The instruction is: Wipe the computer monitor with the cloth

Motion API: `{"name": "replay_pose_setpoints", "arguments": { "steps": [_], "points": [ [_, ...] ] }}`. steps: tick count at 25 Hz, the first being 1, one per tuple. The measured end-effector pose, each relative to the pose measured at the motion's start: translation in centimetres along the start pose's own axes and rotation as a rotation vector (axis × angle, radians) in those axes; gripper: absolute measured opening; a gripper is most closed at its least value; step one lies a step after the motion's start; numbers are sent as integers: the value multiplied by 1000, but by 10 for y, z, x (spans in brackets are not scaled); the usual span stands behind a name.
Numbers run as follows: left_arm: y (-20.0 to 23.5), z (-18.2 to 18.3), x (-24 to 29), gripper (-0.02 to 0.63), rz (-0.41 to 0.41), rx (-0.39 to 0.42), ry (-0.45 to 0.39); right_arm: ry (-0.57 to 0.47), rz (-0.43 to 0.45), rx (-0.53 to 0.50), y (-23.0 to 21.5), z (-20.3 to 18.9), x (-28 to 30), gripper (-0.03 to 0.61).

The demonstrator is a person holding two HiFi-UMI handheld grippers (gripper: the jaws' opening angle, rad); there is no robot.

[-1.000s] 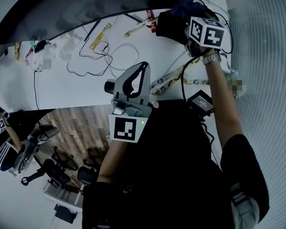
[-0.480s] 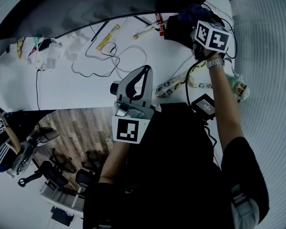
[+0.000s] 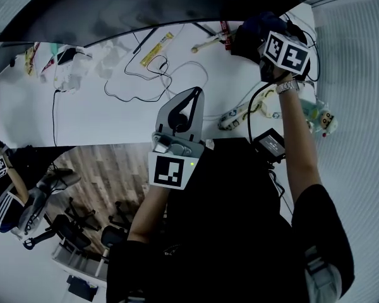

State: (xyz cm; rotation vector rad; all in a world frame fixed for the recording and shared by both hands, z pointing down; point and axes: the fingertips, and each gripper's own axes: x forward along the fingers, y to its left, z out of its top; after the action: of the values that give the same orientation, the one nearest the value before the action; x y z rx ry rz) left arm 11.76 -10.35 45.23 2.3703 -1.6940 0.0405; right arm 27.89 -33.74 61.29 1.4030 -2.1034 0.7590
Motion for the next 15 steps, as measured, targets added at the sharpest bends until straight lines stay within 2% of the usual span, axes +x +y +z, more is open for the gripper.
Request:
{"name": "replay_pose_setpoints", "arguments": {
  "steps": [15],
  "points": [
    [87,3,-43,8,-5,-2,13,11,-32,-2,78,-5,13,128]
  ]
}}
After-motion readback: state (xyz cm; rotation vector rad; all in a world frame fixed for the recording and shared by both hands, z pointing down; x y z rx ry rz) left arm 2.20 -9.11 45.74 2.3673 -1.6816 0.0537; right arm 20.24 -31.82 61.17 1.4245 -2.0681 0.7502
